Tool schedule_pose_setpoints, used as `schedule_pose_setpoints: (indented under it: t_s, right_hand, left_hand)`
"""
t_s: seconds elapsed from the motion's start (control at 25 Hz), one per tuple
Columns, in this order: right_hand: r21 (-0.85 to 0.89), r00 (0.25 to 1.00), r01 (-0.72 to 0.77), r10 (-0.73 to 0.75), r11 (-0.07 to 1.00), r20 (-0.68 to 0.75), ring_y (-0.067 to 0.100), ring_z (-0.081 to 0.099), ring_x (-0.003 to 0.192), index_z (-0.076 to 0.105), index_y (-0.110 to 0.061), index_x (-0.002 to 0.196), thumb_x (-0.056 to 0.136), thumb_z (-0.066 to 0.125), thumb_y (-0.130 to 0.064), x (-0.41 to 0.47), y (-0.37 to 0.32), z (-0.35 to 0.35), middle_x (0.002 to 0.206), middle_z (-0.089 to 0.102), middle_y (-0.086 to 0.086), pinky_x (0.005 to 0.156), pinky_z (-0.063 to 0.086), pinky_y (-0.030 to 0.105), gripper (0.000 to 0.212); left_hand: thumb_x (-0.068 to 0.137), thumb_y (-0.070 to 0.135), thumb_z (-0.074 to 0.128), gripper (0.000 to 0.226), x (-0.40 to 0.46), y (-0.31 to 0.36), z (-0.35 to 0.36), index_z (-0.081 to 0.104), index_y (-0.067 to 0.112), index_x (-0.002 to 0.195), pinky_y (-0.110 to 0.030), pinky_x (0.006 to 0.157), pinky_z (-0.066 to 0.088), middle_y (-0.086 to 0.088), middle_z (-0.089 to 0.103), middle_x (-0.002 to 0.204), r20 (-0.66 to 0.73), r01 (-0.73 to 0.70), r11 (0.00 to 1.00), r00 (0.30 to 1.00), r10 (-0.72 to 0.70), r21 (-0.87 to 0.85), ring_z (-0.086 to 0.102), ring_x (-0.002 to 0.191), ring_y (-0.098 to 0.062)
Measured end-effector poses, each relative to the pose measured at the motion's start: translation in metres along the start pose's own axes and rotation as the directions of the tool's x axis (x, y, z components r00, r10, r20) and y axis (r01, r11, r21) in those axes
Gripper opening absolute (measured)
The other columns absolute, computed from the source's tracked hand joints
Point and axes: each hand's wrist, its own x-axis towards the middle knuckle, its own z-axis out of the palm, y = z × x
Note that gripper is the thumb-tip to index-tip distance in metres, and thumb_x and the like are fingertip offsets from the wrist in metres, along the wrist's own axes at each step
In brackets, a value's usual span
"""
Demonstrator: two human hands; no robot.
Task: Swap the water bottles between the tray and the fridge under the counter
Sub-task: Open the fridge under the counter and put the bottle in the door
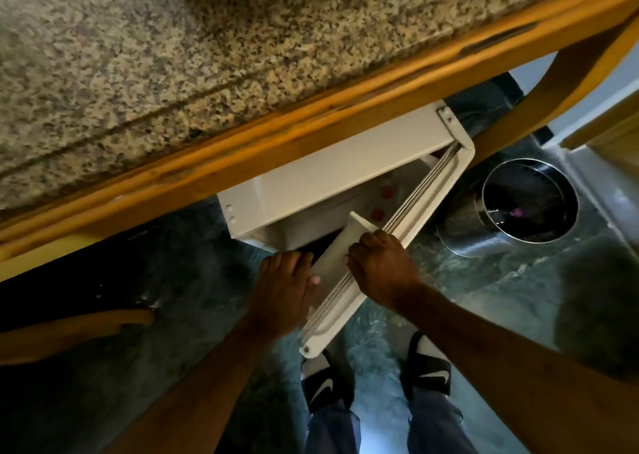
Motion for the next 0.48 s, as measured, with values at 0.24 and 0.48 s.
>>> schedule_pose_setpoints:
  t_s: [0.24, 0.48]
  right_hand:
    - [0.030, 0.997, -0.063, 0.065, 0.998, -0.052, 0.036, 0.060, 0.073, 0.067, -0.009, 0.080, 0.086, 0.062, -0.020, -0.045, 0.031, 0.004, 0.076, 0.064, 0.014, 0.070, 0.052, 0.042, 0.014]
    - [-0.057, 0.989, 0.010, -0.018, 0.998, -0.150, 0.035, 0.061, 0.073, 0.068, -0.002, 0.091, 0.074, 0.072, 0.002, -0.108, 0.079, 0.014, 0.082, 0.066, 0.015, 0.070, 0.055, 0.042, 0.018]
  left_hand:
    - [0.095, 0.038, 0.034, 0.047, 0.021, 0.027, 0.002, 0.059, 0.007, 0.120, -0.042, 0.081, 0.050, -0.015, 0.066, 0.109, 0.101, 0.048, 0.998, 0.994, -0.044, -0.037, 0.061, 0.095, -0.032]
    - [0.095, 0.040, 0.029, 0.053, 0.040, 0.067, 0.014, 0.053, 0.005, 0.127, -0.048, 0.089, 0.046, -0.019, 0.060, 0.119, 0.176, 0.020, 0.995, 0.984, -0.002, -0.102, 0.055, 0.105, -0.038]
